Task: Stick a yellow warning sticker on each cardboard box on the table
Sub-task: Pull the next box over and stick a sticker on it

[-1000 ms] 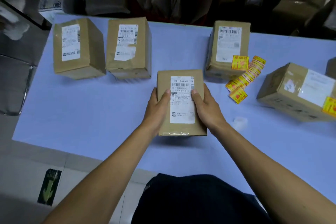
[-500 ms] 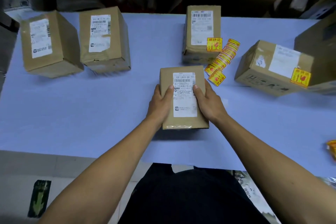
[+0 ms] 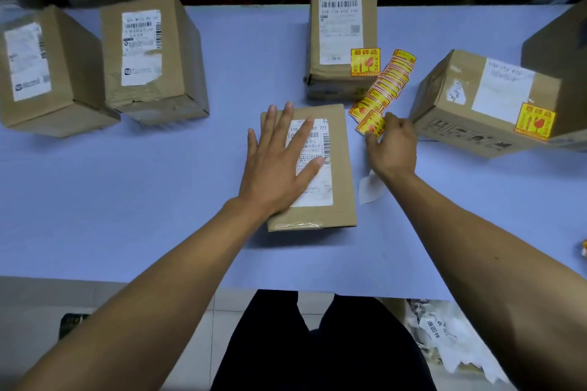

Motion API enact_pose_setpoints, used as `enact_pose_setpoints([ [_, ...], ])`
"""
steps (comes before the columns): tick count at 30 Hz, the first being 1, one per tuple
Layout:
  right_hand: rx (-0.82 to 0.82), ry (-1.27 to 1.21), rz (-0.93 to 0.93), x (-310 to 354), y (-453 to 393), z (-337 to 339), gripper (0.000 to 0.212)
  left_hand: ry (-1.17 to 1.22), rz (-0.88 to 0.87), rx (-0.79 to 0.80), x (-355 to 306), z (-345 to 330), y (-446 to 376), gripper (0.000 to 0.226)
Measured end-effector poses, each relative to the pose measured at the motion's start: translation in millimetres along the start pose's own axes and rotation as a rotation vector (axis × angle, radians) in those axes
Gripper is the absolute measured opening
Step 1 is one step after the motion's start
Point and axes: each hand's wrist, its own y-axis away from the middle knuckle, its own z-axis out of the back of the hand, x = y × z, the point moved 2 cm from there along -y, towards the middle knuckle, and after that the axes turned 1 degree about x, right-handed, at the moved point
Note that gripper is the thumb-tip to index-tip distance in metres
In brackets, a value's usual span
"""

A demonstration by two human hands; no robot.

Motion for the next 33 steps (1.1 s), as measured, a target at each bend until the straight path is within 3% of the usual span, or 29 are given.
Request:
enact_pose_setpoints([
  [7, -0.039, -0.099, -0.062, 0.1, -3.1, 4.7, 0.025, 0.034, 0.014, 0.023, -5.1, 7.9, 1.2, 0.069],
  [12, 0.078, -0.587, -0.121, 8.4, 28.6, 31.7, 0.005, 0.059, 0.071, 0.07, -20.7, 25.0, 1.5, 0.064],
  [18, 0.268, -0.846, 0.049, 36.5, 70.7, 85.2, 0.01, 0.421, 0.078, -0.136, -52.0, 71.2, 10.5, 0.04],
  [23, 0.351, -0.823, 0.196, 69.3, 95.1, 110.8, 0.011, 1.145, 0.22, 0.04, -71.0, 87.4, 18.8, 0.014],
  [25, 0.345, -0.886, 0.184, 77.1, 101.5, 112.8, 0.01, 1.287, 0.242, 0.042, -71.0, 91.4, 23.7, 0.004],
  [30, 0.444, -1.166, 0.038, 89.5, 115.6, 110.8, 0.012, 1.629, 0.36, -0.09, -70.1, 96.4, 33.1, 0.005],
  [33, 0.452, -1.188, 0.029, 97.5, 119.2, 113.2, 0.016, 1.762, 0.399, -0.122, -69.8, 95.4, 38.6, 0.004],
])
